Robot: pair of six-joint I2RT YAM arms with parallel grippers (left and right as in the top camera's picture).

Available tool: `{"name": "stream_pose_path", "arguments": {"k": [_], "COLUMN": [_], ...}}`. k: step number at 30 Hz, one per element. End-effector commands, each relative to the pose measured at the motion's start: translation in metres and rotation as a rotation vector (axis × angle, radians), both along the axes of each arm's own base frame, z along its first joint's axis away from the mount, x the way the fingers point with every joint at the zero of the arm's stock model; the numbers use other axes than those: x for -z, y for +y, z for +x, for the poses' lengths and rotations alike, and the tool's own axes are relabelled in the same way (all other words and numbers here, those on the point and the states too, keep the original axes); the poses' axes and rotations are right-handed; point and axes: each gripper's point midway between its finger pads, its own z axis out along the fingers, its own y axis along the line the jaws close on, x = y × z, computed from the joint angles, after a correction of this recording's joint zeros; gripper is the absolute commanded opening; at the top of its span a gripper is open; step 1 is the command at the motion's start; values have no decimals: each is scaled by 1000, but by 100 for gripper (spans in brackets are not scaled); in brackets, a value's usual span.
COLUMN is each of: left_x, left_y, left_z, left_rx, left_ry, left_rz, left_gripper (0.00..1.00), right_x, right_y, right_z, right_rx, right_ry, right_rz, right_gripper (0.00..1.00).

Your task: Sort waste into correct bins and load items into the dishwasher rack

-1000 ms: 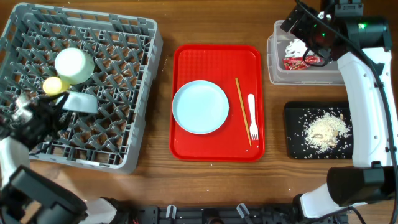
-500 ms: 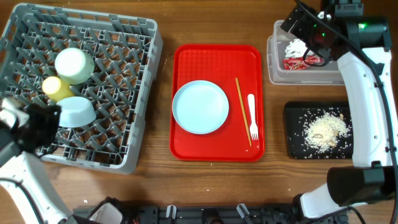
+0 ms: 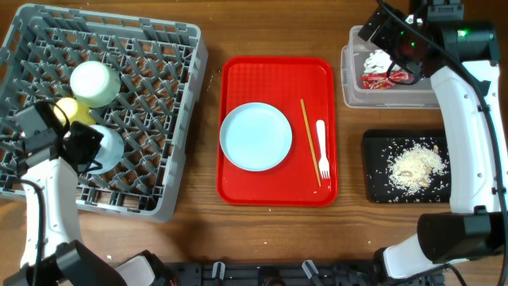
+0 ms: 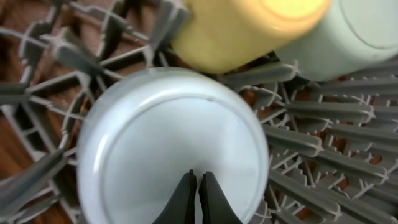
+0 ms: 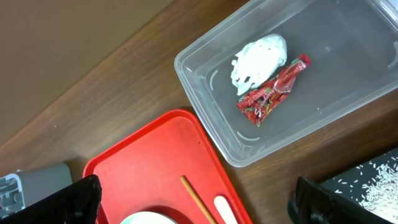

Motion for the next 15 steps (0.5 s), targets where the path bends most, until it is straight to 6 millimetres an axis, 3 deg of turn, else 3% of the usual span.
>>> {"name": "stream_pose_path", "arguments": {"k": [1, 3, 6, 7, 8, 9, 11, 15], "left_x": [-13, -35, -77, -83, -84, -81, -63, -33], "left_y": [12, -2, -68, -83, -95, -103, -120, -129], "left_z": [-28, -32, -24, -26, -29, -31, -41, -47], "left_rx": [-145, -108, 182, 238, 271, 295, 336, 346], "left_ry": [3, -68, -249, -264, -249, -222, -106, 69], "left_rz": [-6, -39, -165, -175, -174, -173, -171, -130], "left_gripper": [4, 4, 4, 15, 26, 22, 4, 4], "right_x": [8, 8, 8, 8, 8, 8, 8, 8], "right_y": [-3, -3, -3, -3, -3, -3, -3, -3], "right_z": [2, 2, 2, 2, 2, 2, 2, 2], "right_rx": [13, 13, 13, 13, 13, 13, 13, 13], "right_ry": [17, 17, 17, 17, 17, 17, 17, 17], "right_rz": [-12, -13, -13, -12, -13, -13, -13, -13], "right_gripper": [100, 100, 100, 100, 100, 100, 100, 100]}}
